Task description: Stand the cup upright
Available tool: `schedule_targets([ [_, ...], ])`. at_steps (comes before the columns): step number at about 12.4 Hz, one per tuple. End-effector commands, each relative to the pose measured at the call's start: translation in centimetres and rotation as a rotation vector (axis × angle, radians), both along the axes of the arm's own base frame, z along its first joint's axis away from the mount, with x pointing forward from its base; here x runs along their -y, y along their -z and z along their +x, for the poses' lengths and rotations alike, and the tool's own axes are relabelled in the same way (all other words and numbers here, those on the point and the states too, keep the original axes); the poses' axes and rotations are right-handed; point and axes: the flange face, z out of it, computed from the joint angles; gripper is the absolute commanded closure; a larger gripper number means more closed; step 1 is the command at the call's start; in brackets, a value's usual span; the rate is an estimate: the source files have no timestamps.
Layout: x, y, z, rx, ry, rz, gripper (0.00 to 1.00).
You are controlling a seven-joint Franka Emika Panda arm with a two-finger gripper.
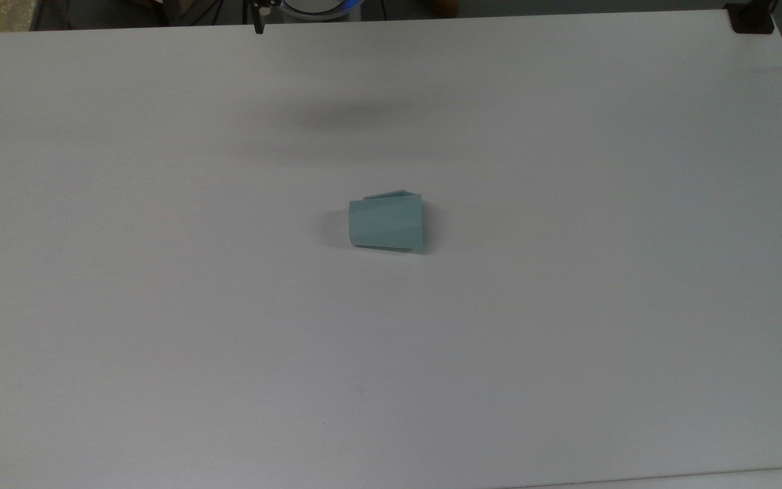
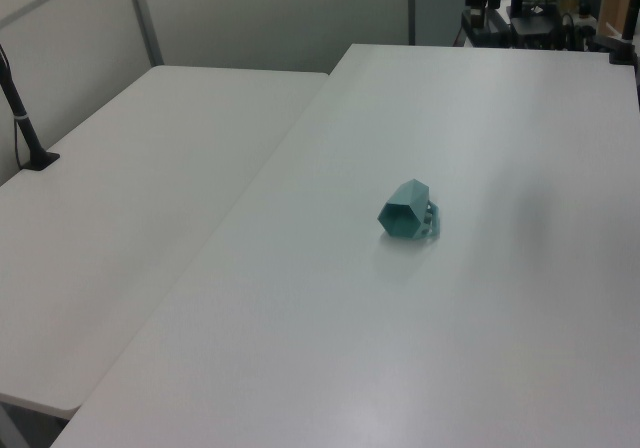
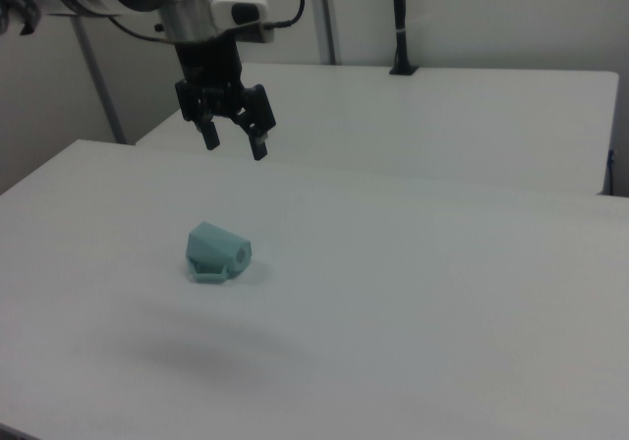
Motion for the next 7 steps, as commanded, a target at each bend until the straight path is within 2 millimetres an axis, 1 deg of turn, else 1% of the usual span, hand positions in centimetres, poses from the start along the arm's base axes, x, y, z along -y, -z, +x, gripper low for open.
schedule_targets([
  [1,2.22,-0.30,-0.84,-0.021,-0.008,0.024,0.00],
  [2,2.72,-0.70,-1.13,-0.016,-0.016,0.051,0.00],
  [4,3.08,-0.81,-1.49,-0.029,-0.066,0.041,0.00],
  [7,3.04,-1.12,-1.83,-0.028,-0.060,0.038,0.00],
])
